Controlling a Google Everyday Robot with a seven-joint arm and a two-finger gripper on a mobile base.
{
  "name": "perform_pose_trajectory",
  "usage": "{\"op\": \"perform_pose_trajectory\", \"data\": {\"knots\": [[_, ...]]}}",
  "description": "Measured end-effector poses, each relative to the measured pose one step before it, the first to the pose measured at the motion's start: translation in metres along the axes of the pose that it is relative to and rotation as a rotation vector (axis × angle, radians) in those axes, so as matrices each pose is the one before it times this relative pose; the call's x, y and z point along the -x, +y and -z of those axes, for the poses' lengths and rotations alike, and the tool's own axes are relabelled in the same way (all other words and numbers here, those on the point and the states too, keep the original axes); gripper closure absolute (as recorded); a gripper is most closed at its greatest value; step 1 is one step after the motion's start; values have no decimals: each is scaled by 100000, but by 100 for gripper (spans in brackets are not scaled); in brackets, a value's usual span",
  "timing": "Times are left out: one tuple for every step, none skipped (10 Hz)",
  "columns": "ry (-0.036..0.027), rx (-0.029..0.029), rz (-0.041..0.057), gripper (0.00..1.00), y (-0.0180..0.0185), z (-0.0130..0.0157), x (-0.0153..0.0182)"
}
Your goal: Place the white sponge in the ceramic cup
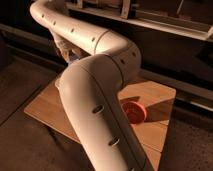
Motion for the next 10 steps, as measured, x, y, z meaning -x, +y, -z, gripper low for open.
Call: {"op": "perform_pose_trajectory", "data": {"knots": [[44,-11,48,100,27,-24,70],[59,-19,-194,100,-144,-29,-3],[6,-2,-55,100,-39,-6,2],[-59,-29,92,100,45,32,-11],[-1200,304,-183,100,4,83,313],[-3378,789,-215,100,53,90,1010],[-3817,637,1204,100,410,183,1130],[-5414,1035,1999,100,864,291,1587],[-3145,489,1152,100,385,133,925],[-2904,1135,2365,100,701,29,692]]}}
